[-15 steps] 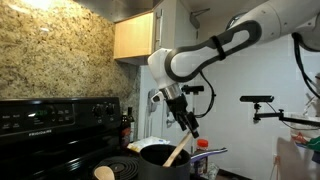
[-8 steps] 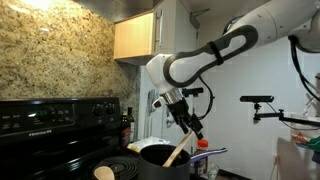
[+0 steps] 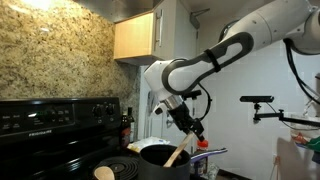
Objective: Pick the two bottles on the stove and place them on the counter, then pick the cooking stick from the pot and place it on the stove
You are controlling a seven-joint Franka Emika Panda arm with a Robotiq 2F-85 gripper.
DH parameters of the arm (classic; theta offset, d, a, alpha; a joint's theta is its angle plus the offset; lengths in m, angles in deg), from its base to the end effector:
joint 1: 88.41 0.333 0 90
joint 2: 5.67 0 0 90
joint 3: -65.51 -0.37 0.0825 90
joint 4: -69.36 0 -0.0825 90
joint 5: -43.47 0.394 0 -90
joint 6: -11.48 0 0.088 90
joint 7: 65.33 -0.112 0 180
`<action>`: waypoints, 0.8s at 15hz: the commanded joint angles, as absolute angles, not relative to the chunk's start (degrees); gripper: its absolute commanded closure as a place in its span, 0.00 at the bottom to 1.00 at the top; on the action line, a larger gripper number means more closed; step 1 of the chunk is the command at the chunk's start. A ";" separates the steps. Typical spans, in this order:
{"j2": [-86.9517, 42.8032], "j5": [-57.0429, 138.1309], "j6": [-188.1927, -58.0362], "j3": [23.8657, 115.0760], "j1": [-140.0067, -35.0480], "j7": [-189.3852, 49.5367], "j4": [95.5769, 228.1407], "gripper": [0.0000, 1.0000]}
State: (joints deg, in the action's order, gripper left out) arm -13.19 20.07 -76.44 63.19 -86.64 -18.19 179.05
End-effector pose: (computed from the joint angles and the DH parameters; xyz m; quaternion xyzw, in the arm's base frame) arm 0.5465 -0.0076 0.4497 0.8355 0.4500 -0.3019 0.0910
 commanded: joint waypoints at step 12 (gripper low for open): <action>-12.57 20.21 -75.85 63.16 -87.20 -13.25 177.55 0.86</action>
State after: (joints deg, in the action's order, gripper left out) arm -13.23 20.06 -76.46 63.24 -86.65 -14.84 178.77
